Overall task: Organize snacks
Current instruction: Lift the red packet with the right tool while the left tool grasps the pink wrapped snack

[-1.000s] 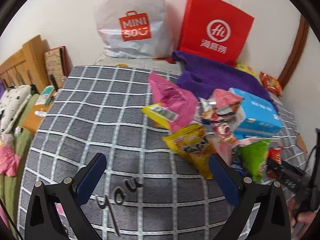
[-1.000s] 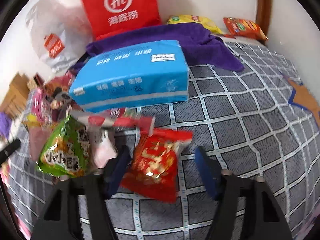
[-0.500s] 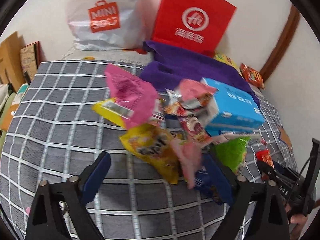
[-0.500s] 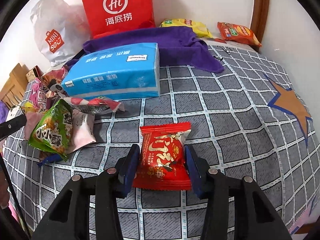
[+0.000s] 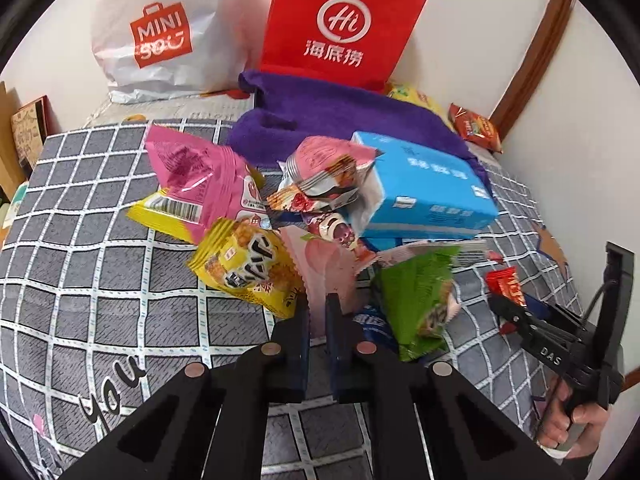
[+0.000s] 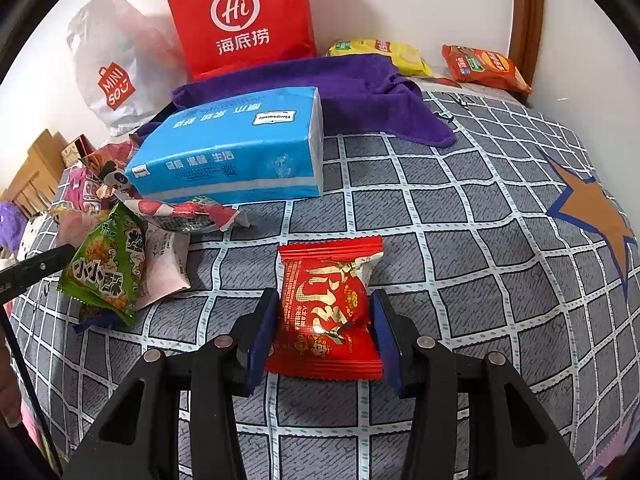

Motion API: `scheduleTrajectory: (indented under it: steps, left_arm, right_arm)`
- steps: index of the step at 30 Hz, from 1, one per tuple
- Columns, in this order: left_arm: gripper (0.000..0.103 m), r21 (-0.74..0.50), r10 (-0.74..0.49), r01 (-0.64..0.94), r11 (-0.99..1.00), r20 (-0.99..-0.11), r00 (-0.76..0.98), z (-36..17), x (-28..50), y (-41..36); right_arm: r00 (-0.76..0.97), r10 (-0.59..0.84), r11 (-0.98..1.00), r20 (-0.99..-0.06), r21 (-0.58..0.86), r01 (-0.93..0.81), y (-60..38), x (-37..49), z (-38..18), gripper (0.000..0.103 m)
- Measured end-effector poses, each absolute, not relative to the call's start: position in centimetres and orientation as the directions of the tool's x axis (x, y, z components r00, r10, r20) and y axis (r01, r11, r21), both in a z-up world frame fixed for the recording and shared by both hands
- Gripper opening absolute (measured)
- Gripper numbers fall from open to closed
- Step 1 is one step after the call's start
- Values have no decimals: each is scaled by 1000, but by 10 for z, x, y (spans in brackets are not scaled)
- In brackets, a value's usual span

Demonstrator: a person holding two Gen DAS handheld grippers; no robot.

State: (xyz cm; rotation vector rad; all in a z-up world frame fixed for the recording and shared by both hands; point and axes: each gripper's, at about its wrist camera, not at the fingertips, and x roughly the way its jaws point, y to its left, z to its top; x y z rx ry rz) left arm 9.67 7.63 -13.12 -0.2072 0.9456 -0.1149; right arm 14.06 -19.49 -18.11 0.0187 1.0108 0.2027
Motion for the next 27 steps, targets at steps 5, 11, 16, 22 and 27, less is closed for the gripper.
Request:
scheduleTrajectory:
  steps: [5, 11, 16, 22, 27]
  left_arm:
    - [7, -224, -182, 4, 975, -781, 597, -124, 89, 79]
    - [7, -228, -176, 0, 974, -751, 636, -105, 76, 82]
    - [7, -237, -184, 11, 971, -725, 663, -89, 65, 83]
    - [7, -242, -182, 7, 970, -713, 677, -79, 56, 84]
    - [7, -257, -192, 4, 966, -713, 675, -81, 58, 81]
  right_arm:
    - [524, 177, 982, -833, 110, -156, -200, 136, -178, 46]
    - [558, 186, 980, -809, 117, -158, -205, 125, -160, 44]
    - [551, 234, 971, -801, 166, -171, -208, 120, -146, 5]
    - [528, 223, 974, -820, 159, -164, -215, 116, -150, 31]
    - [552, 233, 971, -800, 165, -171, -221, 112, -153, 75]
